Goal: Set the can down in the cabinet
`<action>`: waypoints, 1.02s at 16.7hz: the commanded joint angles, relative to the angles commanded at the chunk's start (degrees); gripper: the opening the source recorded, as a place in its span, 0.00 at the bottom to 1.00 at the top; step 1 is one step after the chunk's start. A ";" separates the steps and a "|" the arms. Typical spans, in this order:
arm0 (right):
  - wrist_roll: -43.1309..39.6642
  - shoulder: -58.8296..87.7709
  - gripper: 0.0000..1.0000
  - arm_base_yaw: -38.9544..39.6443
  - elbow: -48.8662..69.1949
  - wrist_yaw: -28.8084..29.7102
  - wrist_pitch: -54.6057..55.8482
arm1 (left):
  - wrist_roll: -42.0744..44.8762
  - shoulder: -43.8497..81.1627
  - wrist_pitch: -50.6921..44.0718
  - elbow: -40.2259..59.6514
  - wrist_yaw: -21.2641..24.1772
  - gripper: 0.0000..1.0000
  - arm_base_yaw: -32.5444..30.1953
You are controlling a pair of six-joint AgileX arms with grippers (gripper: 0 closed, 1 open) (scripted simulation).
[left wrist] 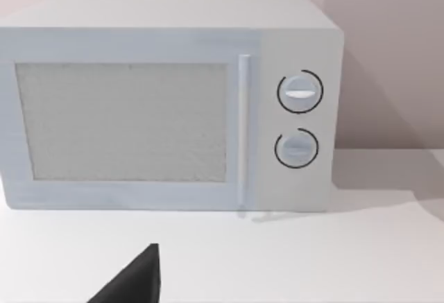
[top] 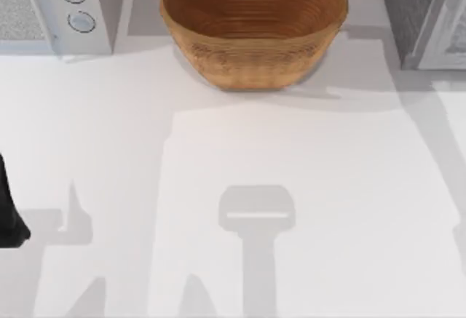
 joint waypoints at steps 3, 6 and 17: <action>-0.02 9.58 0.00 -0.93 13.70 -0.94 -3.32 | 0.00 0.00 0.00 0.00 0.00 1.00 0.00; -0.07 18.76 0.00 -1.93 26.91 -1.90 -6.44 | 0.00 0.00 0.00 0.00 0.00 1.00 0.00; -0.13 29.73 0.00 -3.32 41.52 -3.17 -10.13 | 0.00 0.00 0.00 0.00 0.00 1.00 0.00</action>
